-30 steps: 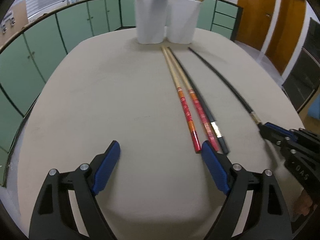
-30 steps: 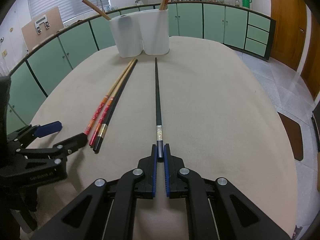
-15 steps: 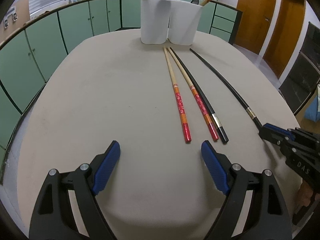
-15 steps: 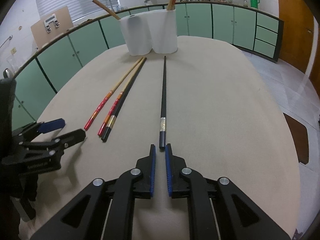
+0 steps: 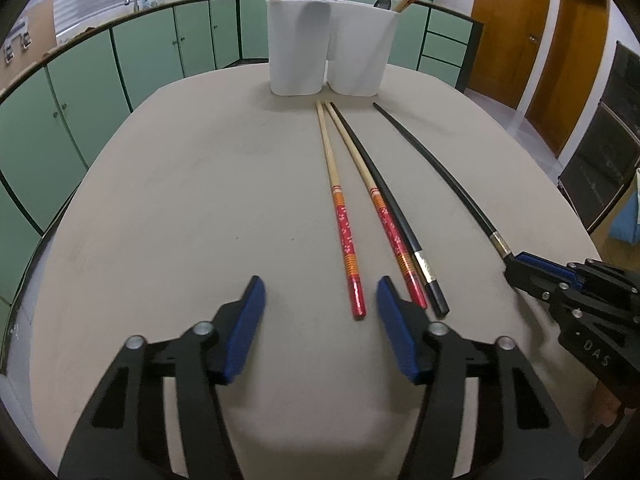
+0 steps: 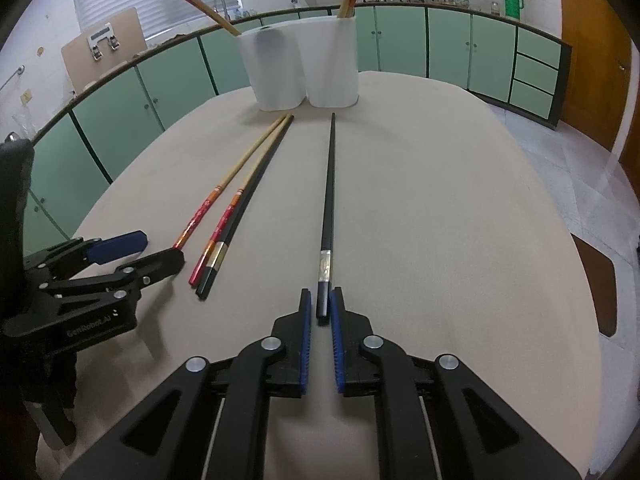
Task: Organize utensils
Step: 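Grasp a black chopstick with the right tool while the left tool grasps a red-patterned chopstick, then lift both chopsticks and carry them over the white holder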
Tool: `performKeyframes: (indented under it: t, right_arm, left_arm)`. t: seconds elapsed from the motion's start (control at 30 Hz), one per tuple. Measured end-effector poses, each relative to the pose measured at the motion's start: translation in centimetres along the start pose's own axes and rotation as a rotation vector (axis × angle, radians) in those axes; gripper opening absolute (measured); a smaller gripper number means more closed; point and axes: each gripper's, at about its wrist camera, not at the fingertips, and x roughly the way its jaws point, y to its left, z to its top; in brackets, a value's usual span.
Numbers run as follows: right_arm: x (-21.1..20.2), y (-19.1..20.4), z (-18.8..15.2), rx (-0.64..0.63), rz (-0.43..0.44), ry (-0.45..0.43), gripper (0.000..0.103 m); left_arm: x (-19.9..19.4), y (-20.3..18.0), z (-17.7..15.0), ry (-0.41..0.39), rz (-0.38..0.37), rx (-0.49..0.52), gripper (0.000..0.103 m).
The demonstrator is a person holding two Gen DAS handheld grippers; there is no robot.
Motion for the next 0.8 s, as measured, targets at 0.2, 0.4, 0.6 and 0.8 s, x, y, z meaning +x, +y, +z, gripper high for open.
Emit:
performKeyframes:
  t: [0.2,0.4,0.6,0.8]
  right_arm:
    - [-0.1,0.0,0.0,0.000,-0.014,-0.002,0.007]
    - [-0.7,0.0,-0.2,0.008,-0.010,-0.004,0.007]
    - [-2.5,-0.1,0.6,0.001,-0.001,-0.036,0.006]
    - [-5.4,-0.2,2.9,-0.018,0.003,-0.106,0.006]
  left_arm:
    - [0.2,-0.7,0.2,-0.001,-0.046,0.008,0.010]
    - [-0.2,-0.8,0.2,-0.015,-0.044,0.008,0.006]
    - [-3.1,0.1,1.0,-0.082,-0.033,0.006,0.005]
    - [-7.2,0.9,3.2,-0.171,-0.024,0.012,0.005]
